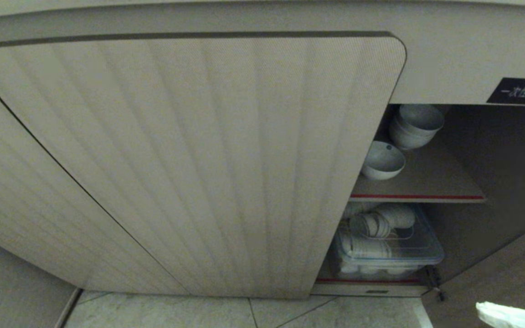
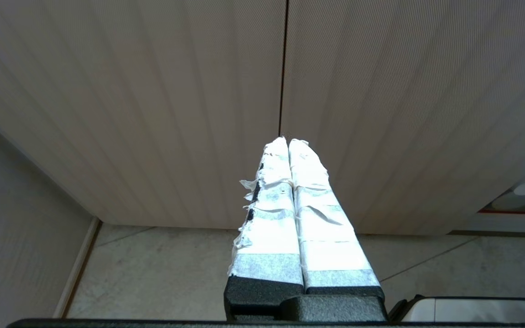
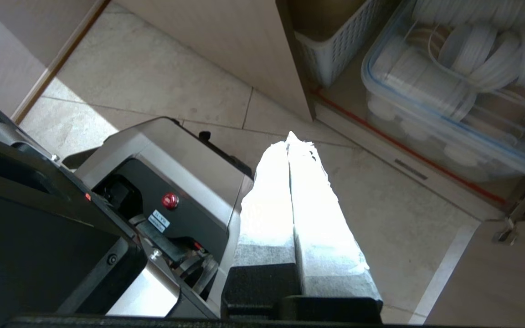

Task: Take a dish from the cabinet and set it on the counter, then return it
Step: Take the bowl from the cabinet

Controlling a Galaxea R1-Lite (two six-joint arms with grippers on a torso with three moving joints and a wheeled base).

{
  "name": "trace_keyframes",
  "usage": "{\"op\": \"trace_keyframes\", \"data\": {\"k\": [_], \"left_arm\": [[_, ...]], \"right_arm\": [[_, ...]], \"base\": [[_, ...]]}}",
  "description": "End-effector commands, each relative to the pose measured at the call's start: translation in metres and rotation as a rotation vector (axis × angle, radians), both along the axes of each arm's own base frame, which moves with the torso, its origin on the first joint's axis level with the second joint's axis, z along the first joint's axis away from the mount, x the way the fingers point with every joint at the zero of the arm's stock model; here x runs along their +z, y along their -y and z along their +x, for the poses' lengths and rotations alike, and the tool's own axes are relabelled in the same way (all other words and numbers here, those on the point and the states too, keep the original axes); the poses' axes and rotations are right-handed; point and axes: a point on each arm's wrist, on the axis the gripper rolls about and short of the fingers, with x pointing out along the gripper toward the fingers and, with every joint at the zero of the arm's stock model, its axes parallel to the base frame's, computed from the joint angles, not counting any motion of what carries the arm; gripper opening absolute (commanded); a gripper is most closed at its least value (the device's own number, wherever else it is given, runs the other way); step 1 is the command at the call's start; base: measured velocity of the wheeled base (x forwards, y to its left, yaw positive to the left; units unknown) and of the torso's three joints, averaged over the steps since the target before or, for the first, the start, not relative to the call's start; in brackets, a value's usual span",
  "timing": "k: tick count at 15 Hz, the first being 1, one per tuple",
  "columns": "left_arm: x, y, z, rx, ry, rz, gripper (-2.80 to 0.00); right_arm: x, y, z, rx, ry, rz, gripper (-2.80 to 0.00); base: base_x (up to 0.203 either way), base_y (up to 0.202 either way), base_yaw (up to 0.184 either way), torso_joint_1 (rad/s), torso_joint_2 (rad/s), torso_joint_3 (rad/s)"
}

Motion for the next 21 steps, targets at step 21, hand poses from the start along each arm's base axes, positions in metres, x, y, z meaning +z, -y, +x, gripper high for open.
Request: {"op": "trace_keyframes", "data": {"k": [21], "left_arm": [[0.000,0.000,0.000,0.000,0.001,0.000,-2.80]], "right_arm": [[-0.024,0.003,-0.009,-0.085,-0.086,0.060,-2.80]], "base": [[0.000,0.000,0.000,0.000,0.00,0.000]]}}
